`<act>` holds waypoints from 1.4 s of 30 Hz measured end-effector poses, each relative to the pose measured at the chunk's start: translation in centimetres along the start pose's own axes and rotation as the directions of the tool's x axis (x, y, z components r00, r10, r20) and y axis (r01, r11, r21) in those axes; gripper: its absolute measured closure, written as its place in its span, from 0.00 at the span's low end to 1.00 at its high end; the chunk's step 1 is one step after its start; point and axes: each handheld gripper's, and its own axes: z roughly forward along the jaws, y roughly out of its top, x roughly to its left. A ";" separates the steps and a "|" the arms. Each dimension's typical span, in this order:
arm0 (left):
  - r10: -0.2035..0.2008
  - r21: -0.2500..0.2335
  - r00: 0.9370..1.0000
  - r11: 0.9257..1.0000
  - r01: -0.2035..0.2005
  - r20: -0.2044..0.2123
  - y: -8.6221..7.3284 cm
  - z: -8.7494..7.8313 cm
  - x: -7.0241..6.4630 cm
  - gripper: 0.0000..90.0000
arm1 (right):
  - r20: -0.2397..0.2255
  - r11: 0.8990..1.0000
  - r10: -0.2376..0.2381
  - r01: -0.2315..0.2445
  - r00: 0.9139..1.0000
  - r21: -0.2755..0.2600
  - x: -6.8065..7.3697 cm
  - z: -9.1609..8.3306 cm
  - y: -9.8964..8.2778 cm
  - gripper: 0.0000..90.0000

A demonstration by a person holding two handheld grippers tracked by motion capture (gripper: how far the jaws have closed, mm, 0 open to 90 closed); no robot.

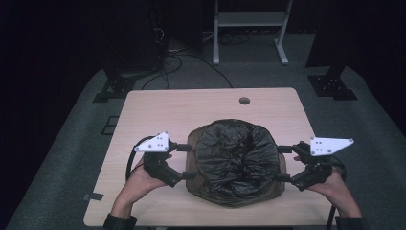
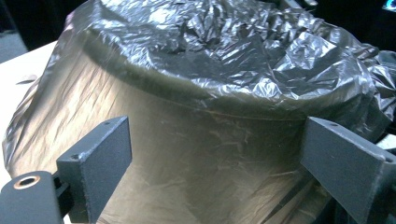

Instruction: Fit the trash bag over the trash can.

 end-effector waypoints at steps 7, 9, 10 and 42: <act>0.027 0.059 0.998 0.998 -0.030 0.057 -0.4 0.7 0.0 0.28 | -0.068 1.000 -0.003 0.003 0.998 -0.007 0.2 0.1 0.0 0.29; 0.032 0.093 0.999 0.995 -0.035 0.031 -0.5 0.6 0.2 0.40 | -0.058 1.000 -0.004 0.004 0.998 -0.004 0.4 -0.1 0.0 0.38; 0.026 0.085 0.999 0.996 -0.029 0.035 -0.6 0.4 0.4 0.52 | -0.056 1.000 0.000 0.000 0.998 -0.005 0.4 -0.2 -0.1 0.47; -0.003 -0.030 0.995 1.000 0.000 -0.098 -2.8 -2.3 1.4 0.27 | 0.016 1.000 0.022 -0.022 1.000 -0.020 -1.8 1.6 -0.6 0.12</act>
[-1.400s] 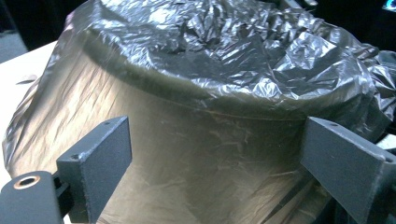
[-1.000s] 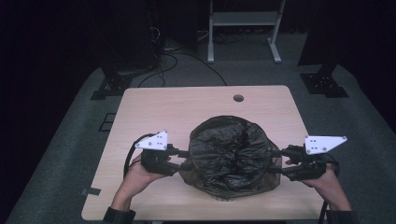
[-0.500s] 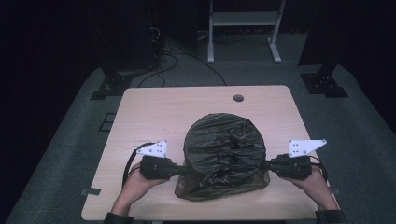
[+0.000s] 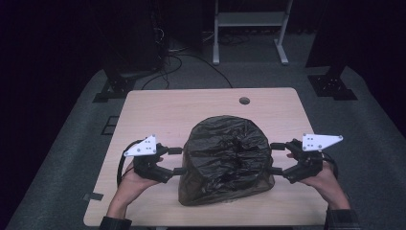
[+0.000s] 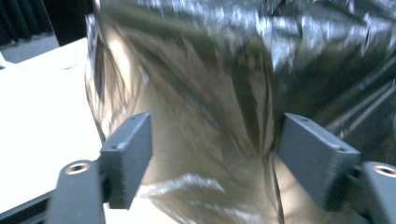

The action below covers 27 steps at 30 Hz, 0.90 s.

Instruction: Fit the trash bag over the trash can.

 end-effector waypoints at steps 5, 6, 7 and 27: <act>0.025 0.001 0.998 1.000 -0.025 0.054 0.8 1.3 0.3 0.12 | -0.057 1.000 -0.010 0.010 0.998 -0.007 -0.6 0.9 1.0 0.04; 0.030 0.004 0.997 1.000 -0.030 0.066 0.9 1.6 0.3 0.11 | -0.068 1.000 -0.013 0.013 0.998 -0.001 -0.6 1.2 1.1 0.02; 0.035 0.005 0.997 0.999 -0.036 0.074 1.0 1.9 0.2 0.10 | -0.081 1.000 -0.016 0.017 0.997 0.007 -0.6 1.5 1.2 0.02; 0.037 -0.004 0.994 0.999 -0.037 0.101 0.6 0.8 -1.7 0.00 | -0.136 0.997 -0.055 0.061 0.989 0.038 2.4 3.2 2.1 0.00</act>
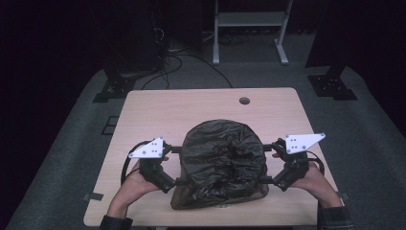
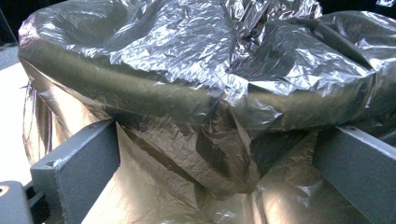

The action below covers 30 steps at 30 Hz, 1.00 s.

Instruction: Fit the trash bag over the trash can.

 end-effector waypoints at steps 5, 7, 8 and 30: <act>-0.022 -0.016 1.000 1.000 0.021 -0.020 -0.4 -1.9 -0.6 0.01 | 0.005 1.000 -0.002 0.002 1.000 -0.017 0.9 0.3 -0.2 0.00; -0.042 -0.038 0.998 0.998 0.040 -0.053 -0.2 -3.2 -0.4 0.01 | 0.027 1.000 -0.007 0.007 1.000 -0.021 1.1 0.0 -0.2 0.00; -0.052 -0.048 0.996 0.998 0.048 -0.069 0.0 -3.8 -0.3 0.01 | 0.032 1.000 -0.004 0.005 0.999 -0.023 1.2 -0.1 -0.2 0.00; 0.081 0.039 0.997 0.996 -0.080 -0.020 12.2 3.1 -1.0 0.00 | 0.095 0.996 0.032 -0.023 0.995 -0.090 1.4 -3.1 0.1 0.00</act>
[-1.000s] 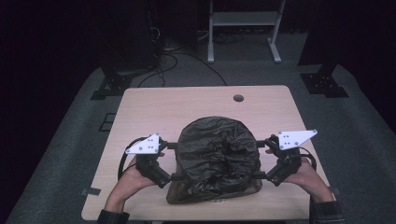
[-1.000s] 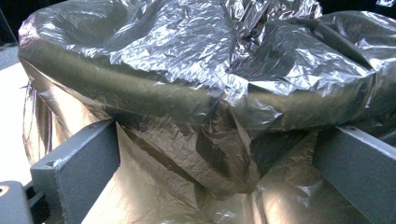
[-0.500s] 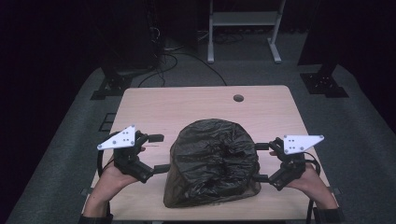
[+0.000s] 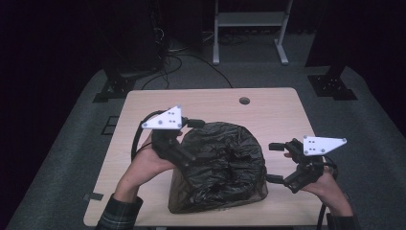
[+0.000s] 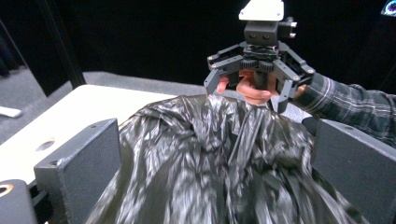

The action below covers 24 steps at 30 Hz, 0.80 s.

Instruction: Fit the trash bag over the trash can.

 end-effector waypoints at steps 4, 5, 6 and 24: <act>0.008 0.059 1.000 0.998 -0.008 0.008 0.7 2.0 0.2 0.00 | 0.006 1.000 0.002 -0.002 1.000 0.000 -0.1 -0.1 0.0 0.00; 0.015 0.067 1.000 0.998 -0.015 0.006 0.8 2.4 0.2 0.00 | 0.006 1.000 0.004 -0.004 1.000 0.000 -0.1 -0.1 0.0 0.00; 0.019 0.083 1.000 0.996 -0.020 0.006 1.0 2.8 0.2 0.00 | 0.007 1.000 0.002 -0.002 1.000 0.000 -0.2 0.0 0.0 0.00; 0.065 0.407 0.997 0.910 -0.076 0.039 0.6 8.6 0.1 0.00 | 0.029 1.000 0.000 0.000 1.000 -0.002 -0.3 -0.3 0.0 0.00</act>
